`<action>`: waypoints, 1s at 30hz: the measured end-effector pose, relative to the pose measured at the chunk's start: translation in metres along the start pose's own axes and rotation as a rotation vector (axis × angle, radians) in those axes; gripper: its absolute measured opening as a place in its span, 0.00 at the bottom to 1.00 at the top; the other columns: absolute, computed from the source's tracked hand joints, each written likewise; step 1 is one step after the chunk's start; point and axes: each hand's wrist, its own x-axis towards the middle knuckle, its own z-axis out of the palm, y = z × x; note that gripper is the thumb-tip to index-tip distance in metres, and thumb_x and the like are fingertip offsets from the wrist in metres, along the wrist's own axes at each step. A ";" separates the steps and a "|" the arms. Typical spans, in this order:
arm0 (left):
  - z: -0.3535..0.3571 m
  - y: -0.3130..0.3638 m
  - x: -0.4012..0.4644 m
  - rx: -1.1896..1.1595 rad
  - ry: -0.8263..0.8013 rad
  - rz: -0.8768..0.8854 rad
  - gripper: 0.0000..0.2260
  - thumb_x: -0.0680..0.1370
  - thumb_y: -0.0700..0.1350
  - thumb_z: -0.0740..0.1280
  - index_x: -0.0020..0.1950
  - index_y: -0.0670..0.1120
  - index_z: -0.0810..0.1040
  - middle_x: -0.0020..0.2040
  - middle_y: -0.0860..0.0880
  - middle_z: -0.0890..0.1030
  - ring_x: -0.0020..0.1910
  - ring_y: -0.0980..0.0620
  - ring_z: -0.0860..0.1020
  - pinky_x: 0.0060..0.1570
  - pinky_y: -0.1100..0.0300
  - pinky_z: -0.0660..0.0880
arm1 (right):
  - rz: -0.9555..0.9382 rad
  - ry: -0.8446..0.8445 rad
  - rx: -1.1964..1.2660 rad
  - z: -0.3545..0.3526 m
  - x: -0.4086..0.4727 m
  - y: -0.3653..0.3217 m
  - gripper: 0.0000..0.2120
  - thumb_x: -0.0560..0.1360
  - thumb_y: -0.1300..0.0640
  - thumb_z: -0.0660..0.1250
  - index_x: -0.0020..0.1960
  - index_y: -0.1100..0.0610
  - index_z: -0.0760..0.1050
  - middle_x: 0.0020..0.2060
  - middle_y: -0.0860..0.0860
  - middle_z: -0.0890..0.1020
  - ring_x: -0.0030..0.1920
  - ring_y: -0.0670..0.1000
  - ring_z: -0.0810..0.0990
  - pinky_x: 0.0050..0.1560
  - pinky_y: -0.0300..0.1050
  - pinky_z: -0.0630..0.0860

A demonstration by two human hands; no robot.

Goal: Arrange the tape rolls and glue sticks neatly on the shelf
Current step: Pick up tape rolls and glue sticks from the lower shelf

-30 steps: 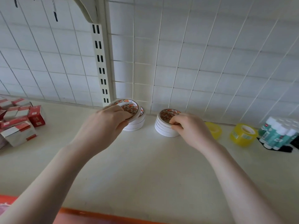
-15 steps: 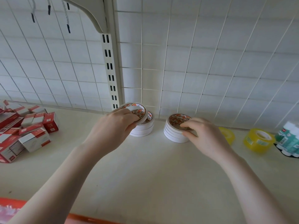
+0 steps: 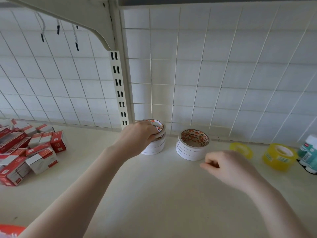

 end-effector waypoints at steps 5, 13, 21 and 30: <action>0.003 0.003 0.003 -0.015 -0.042 -0.006 0.09 0.80 0.45 0.58 0.46 0.44 0.76 0.42 0.51 0.75 0.41 0.51 0.67 0.42 0.52 0.74 | 0.077 -0.121 -0.048 0.009 0.003 0.011 0.16 0.75 0.48 0.62 0.32 0.52 0.65 0.28 0.48 0.71 0.29 0.43 0.67 0.30 0.38 0.61; 0.000 -0.001 0.007 -0.026 -0.123 -0.015 0.16 0.77 0.53 0.54 0.45 0.44 0.77 0.43 0.48 0.78 0.44 0.46 0.75 0.42 0.50 0.75 | 0.144 -0.091 -0.035 0.017 0.007 0.021 0.13 0.74 0.49 0.62 0.33 0.51 0.67 0.30 0.47 0.74 0.35 0.47 0.74 0.34 0.41 0.69; 0.002 -0.004 0.011 -0.010 -0.149 -0.025 0.20 0.72 0.55 0.51 0.44 0.45 0.76 0.41 0.48 0.79 0.43 0.45 0.76 0.40 0.50 0.76 | 0.130 -0.086 -0.045 0.017 0.008 0.021 0.11 0.75 0.49 0.61 0.35 0.50 0.68 0.31 0.46 0.74 0.34 0.44 0.72 0.33 0.39 0.67; 0.002 -0.005 0.011 -0.056 -0.172 -0.053 0.05 0.74 0.48 0.66 0.47 0.50 0.79 0.44 0.51 0.79 0.45 0.47 0.76 0.43 0.51 0.76 | 0.117 -0.059 -0.039 0.016 0.007 0.018 0.09 0.75 0.49 0.61 0.38 0.50 0.69 0.33 0.45 0.75 0.38 0.47 0.75 0.37 0.42 0.70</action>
